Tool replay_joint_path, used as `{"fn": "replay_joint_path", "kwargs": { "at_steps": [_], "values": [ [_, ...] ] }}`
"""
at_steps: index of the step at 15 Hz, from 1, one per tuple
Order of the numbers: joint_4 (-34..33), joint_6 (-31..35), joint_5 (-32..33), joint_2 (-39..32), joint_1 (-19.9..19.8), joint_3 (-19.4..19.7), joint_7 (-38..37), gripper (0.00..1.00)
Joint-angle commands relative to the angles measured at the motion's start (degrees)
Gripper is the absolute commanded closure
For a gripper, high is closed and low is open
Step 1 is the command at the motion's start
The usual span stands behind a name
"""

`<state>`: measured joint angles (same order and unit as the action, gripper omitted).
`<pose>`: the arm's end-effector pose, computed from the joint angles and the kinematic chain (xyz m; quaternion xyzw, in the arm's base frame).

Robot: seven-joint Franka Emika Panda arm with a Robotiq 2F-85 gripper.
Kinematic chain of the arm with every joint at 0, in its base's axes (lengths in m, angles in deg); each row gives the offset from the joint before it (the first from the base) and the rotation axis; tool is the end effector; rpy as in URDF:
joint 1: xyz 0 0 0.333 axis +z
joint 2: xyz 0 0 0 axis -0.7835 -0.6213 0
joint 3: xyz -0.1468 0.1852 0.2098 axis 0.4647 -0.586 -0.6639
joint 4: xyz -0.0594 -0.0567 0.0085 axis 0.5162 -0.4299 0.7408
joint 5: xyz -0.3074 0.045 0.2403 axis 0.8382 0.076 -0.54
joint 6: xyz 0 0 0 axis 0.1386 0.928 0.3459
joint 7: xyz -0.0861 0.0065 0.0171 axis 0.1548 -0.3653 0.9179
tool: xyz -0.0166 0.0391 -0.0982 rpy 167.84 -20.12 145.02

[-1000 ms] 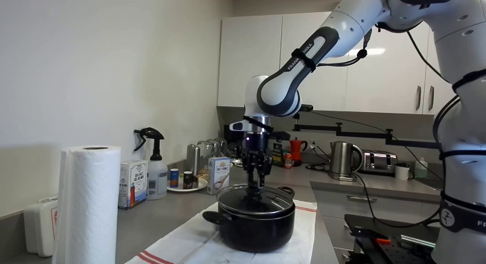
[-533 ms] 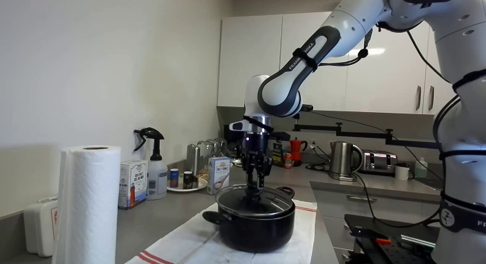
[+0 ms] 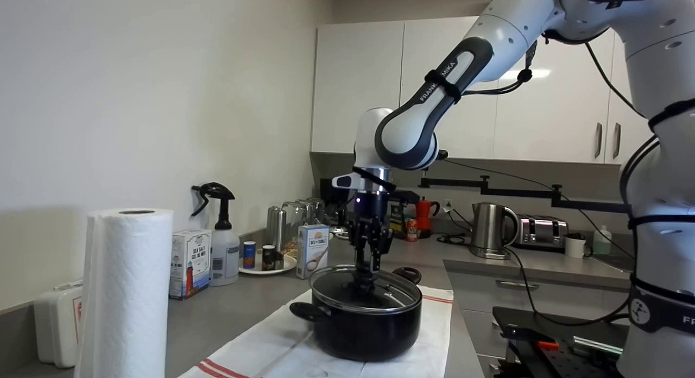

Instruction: Put the lid on the pot

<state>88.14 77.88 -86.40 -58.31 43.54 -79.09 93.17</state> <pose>0.5119 -0.1003 0.2665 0.9026 0.4304 0.0084 0.0088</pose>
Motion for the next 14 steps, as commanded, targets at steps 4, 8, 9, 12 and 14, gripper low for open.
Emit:
{"fn": "replay_joint_path", "kwargs": {
  "at_steps": [4, 8, 9, 12, 14],
  "values": [
    [3.3, 0.73, 3.38, 2.96, 0.43, 0.59, -4.57, 0.75],
    [3.23, 0.03, 8.99, 3.75, 1.08, 1.01, -9.04, 0.75],
    [3.1, -0.26, 10.36, 3.8, 1.19, 1.0, -10.07, 0.75],
    [3.04, -0.47, 11.68, 3.58, 1.19, 0.5, -11.12, 0.75],
    [2.9, -0.36, 10.6, 3.18, 1.02, 0.16, -10.19, 0.75]
  ]
}}
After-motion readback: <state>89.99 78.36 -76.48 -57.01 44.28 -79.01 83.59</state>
